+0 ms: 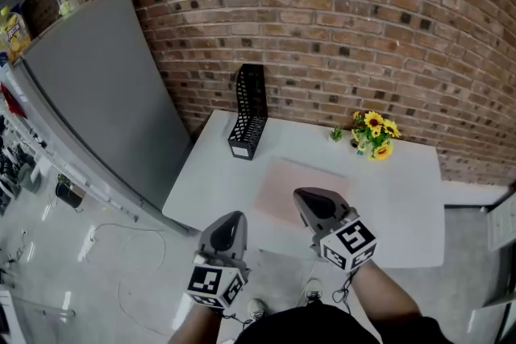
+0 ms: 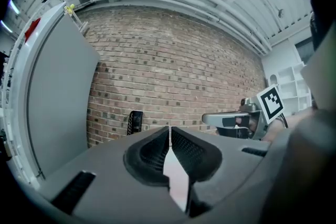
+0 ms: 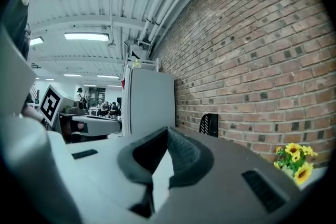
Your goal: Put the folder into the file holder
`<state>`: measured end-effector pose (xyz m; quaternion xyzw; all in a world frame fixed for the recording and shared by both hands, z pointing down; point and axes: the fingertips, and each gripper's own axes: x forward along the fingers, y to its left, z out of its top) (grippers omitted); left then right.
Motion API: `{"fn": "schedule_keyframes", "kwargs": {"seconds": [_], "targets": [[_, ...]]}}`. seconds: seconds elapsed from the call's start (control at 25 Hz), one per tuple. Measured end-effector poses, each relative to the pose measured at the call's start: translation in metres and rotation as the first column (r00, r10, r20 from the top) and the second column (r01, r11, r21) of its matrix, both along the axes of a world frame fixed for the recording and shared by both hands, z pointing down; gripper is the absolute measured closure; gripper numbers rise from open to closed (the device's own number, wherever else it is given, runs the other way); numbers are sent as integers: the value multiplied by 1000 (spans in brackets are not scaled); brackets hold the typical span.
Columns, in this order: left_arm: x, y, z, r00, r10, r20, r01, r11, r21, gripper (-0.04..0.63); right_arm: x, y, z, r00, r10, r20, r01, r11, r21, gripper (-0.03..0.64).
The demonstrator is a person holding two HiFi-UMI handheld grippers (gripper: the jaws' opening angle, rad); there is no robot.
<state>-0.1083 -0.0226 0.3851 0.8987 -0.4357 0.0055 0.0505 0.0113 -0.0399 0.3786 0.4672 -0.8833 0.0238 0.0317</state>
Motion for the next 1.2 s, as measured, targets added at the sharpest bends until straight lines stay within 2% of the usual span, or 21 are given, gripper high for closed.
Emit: {"fn": "schedule_keyframes", "kwargs": {"seconds": [0.16,0.24,0.36,0.8,1.0,1.2], "targets": [[18,-2,7,1000,-28,1,28,999,-37,589,17,-9,2,999,-40,0,40,999,-2,612],[25,-4,9,999,-54,6,54,998,-42,589,24,-13,3,998,-64,2,64,998,-4,566],[34,-9,11,995,-99,8,99,995,-31,586,35,-18,8,995,-105,-1,105,994,-16,538],[62,-10,30,978,-206,28,208,973,-100,409,65,-34,25,978,-207,21,208,977,-43,460],[64,-10,35,967,-254,34,256,959,-120,374,71,-35,29,969,-246,28,247,968,-51,429],[63,-8,42,955,-293,38,295,945,-139,370,73,-38,33,961,-276,27,277,959,-58,411]]}}
